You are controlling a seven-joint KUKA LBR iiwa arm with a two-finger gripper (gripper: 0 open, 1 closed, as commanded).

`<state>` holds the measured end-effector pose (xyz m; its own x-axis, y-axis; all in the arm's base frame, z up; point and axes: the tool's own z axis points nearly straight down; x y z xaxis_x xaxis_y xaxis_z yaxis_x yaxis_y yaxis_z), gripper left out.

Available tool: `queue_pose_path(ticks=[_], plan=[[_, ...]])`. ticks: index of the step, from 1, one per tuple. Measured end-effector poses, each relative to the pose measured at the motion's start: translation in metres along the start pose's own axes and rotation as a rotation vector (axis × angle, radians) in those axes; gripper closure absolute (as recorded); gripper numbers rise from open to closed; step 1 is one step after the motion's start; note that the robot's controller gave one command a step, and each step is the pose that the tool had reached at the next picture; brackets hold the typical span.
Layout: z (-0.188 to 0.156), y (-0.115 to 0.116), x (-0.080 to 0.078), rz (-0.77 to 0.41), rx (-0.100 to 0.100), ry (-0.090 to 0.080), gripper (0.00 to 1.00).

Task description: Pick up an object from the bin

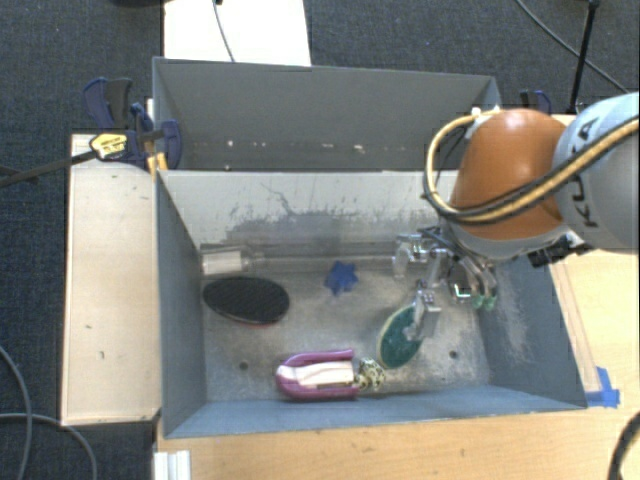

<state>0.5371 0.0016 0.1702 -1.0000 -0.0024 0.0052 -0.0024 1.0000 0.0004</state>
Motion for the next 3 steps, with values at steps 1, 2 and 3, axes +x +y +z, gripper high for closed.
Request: queue_pose_path(ticks=[1,2,3], plan=[[0.101,-0.044,0.003,-0.3,0.0,-0.001,0.0],[0.099,-0.043,0.002,-0.3,0.001,-0.005,1.0],[-0.039,-0.063,0.0,-0.302,0.004,-0.015,1.0]])
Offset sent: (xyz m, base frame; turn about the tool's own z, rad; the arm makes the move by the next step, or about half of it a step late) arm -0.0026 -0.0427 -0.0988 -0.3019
